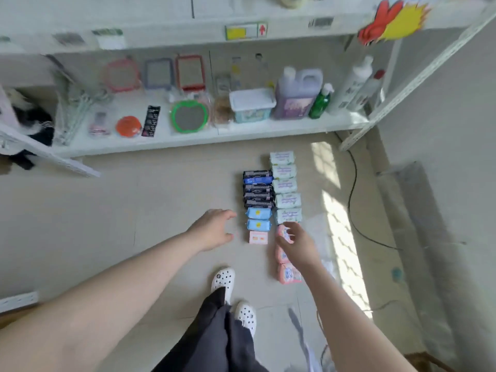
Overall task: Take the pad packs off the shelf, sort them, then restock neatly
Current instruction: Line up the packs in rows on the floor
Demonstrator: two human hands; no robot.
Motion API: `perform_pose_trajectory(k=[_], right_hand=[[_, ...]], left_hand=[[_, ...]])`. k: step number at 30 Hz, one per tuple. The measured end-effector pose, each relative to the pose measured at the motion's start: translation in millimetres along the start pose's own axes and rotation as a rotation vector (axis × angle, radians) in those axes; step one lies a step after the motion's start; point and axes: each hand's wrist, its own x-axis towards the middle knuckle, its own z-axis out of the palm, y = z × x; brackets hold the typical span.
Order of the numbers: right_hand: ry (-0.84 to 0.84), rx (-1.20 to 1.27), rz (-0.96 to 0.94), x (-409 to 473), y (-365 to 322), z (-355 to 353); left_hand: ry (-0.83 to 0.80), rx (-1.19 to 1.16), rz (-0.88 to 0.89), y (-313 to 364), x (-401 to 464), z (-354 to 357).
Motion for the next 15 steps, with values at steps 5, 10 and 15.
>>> perform_pose_trajectory(k=[5,10,15], right_hand=[[0.055,-0.277,-0.343,-64,-126,-49],[0.103,-0.546,-0.611,-103,-236,-47],[0.118,-0.761,-0.740,-111,-314,-6]], left_hand=[[0.290,0.041,0.089,23,-92,-111],[0.466,0.108,0.064,-2,-159,-180],[0.549,0.160,0.024,-53,-188,-231]])
